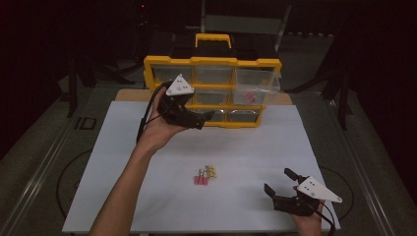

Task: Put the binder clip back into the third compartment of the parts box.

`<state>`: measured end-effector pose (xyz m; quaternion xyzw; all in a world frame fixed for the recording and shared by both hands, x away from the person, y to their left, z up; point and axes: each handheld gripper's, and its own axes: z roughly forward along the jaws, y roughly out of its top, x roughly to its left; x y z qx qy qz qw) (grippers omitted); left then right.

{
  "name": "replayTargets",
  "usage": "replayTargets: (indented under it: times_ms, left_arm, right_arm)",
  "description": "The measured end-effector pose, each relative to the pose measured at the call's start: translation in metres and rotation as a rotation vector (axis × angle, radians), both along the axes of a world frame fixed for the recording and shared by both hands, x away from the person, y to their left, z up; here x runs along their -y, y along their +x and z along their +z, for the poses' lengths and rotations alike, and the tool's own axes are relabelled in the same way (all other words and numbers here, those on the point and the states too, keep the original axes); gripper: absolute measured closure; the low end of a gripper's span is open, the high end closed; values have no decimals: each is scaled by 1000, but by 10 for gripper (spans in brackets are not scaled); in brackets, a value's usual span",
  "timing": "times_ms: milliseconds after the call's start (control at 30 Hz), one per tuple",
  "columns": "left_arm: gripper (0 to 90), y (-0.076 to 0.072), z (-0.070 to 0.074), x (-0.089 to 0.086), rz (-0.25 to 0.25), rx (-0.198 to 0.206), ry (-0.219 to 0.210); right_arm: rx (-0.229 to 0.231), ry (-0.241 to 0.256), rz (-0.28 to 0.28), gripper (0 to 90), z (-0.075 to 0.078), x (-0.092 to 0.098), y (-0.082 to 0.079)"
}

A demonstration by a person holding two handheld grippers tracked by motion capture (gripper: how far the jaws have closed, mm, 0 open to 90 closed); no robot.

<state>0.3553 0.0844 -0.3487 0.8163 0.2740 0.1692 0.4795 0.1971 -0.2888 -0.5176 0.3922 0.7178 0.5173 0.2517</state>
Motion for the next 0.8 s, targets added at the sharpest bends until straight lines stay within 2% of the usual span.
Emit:
replayTargets:
  times_ms: [433,800]
  left_arm:
    - [102,-20,-42,-17,0,-52,-26]
    - [134,-37,-79,-18,-23,-105,-13]
  right_arm:
    - [-5,-6,2,84,0,-2,0]
    - [-5,-10,7,84,-1,-3,0]
